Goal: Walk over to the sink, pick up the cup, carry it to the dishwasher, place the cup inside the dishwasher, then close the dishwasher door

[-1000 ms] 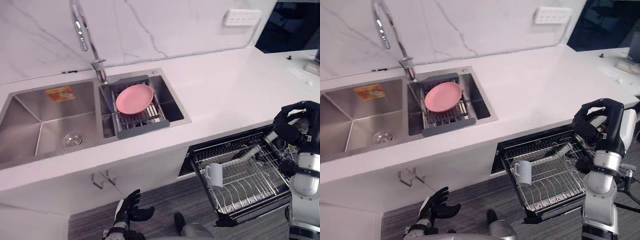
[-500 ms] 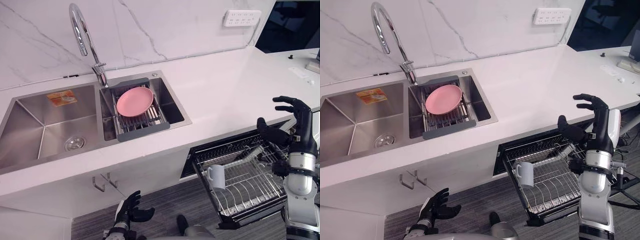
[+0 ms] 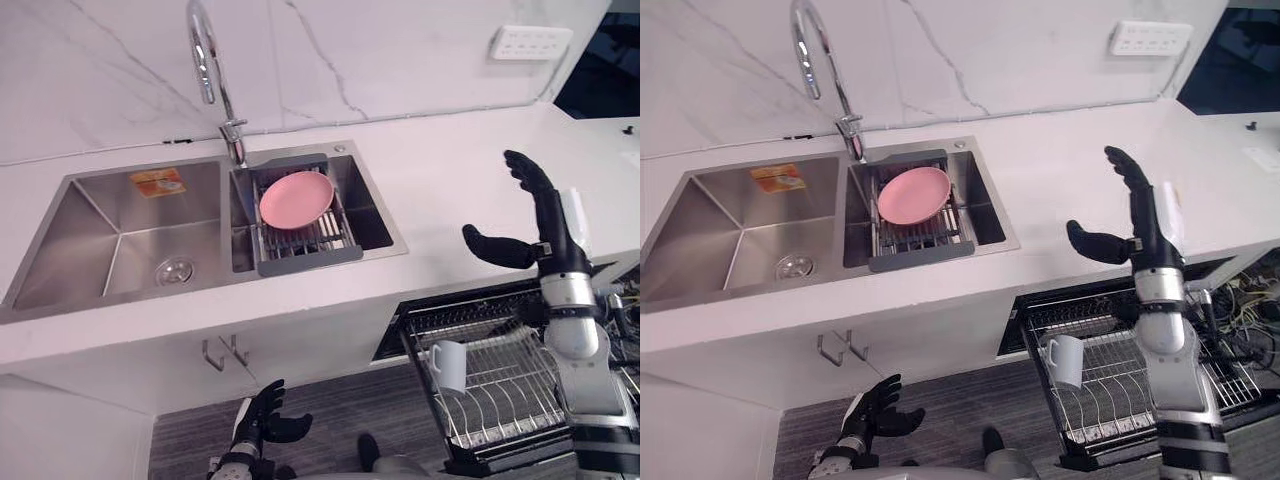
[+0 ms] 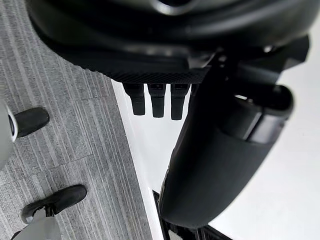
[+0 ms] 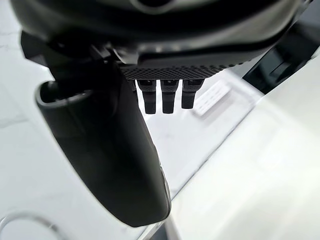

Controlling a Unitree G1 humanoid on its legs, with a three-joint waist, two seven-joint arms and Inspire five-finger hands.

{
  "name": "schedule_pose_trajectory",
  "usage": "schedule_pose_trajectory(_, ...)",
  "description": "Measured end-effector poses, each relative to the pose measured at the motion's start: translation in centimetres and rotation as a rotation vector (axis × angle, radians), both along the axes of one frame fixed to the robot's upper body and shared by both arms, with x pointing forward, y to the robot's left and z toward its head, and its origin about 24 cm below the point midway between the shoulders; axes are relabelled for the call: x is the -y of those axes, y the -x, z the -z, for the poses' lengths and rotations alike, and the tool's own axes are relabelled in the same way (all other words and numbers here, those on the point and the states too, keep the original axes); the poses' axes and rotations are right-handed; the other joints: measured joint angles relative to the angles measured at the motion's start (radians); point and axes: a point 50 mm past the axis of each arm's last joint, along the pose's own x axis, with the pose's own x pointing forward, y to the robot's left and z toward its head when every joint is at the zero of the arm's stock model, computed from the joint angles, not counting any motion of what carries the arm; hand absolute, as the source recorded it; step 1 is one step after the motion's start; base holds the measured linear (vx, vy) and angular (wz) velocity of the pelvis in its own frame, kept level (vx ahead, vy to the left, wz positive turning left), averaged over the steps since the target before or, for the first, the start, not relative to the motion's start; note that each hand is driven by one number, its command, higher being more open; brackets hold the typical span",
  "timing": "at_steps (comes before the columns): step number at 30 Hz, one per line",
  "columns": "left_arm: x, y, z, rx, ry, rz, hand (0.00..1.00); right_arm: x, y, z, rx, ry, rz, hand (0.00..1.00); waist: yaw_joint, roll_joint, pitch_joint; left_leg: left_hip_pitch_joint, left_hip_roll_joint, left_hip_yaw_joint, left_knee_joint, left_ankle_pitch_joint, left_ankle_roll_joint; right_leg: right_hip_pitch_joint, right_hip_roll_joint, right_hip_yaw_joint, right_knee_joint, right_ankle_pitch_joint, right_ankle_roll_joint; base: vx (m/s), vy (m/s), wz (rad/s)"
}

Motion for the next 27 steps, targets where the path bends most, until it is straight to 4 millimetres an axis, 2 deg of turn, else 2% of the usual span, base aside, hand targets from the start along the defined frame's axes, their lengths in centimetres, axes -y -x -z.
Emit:
schedule_pose_trajectory(6, 0.0, 0.2, 0.1, -0.006, -0.003, 0.012, 0.90, -1.5, -1.7, 0.9, -0.095, 0.049, -0.111, 0.90, 0.020, -0.001, -0.001, -0.020, -0.009, -0.052, 0.000, 0.014, 0.005, 0.003, -0.008, -0.052, 0.003, -0.008, 0.005, 0.00, -0.013, 0.26)
schedule_pose_trajectory(17, -0.2, 1.1, 0.2, -0.019, -0.014, 0.022, 0.90, -2.7, -3.0, 2.5, -0.223, 0.141, -0.198, 0.90, 0.041, -0.005, -0.004, -0.037, -0.021, -0.089, 0.000, 0.022, 0.014, 0.000, -0.023, -0.086, 0.005, -0.013, 0.007, -0.02, 0.001, 0.10)
schedule_pose_trajectory(18, -0.7, 1.1, -0.1, -0.002, -0.032, 0.015, 0.90, -3.4, -4.4, 2.1, -0.225, 0.165, -0.220, 0.90, 0.047, -0.025, 0.007, -0.046, -0.023, -0.108, 0.000, 0.030, 0.017, 0.003, -0.026, -0.105, -0.001, -0.011, 0.008, 0.00, -0.001, 0.03)
schedule_pose_trajectory(24, -0.7, 1.0, -0.1, -0.001, -0.033, 0.012, 0.90, -3.4, -4.4, 2.2, -0.227, 0.164, -0.220, 0.90, 0.045, -0.025, 0.006, -0.045, -0.021, -0.094, 0.000, 0.029, 0.016, 0.000, -0.024, -0.093, -0.006, -0.007, 0.007, 0.00, 0.000, -0.05)
schedule_pose_trajectory(27, -0.9, 1.0, -0.1, -0.003, -0.031, -0.004, 0.90, -3.0, -4.5, 2.6, -0.246, 0.161, -0.200, 0.90, 0.031, -0.024, 0.007, -0.039, -0.018, -0.094, 0.001, 0.030, 0.015, 0.019, -0.028, -0.101, -0.025, 0.000, 0.006, 0.00, -0.003, -0.01)
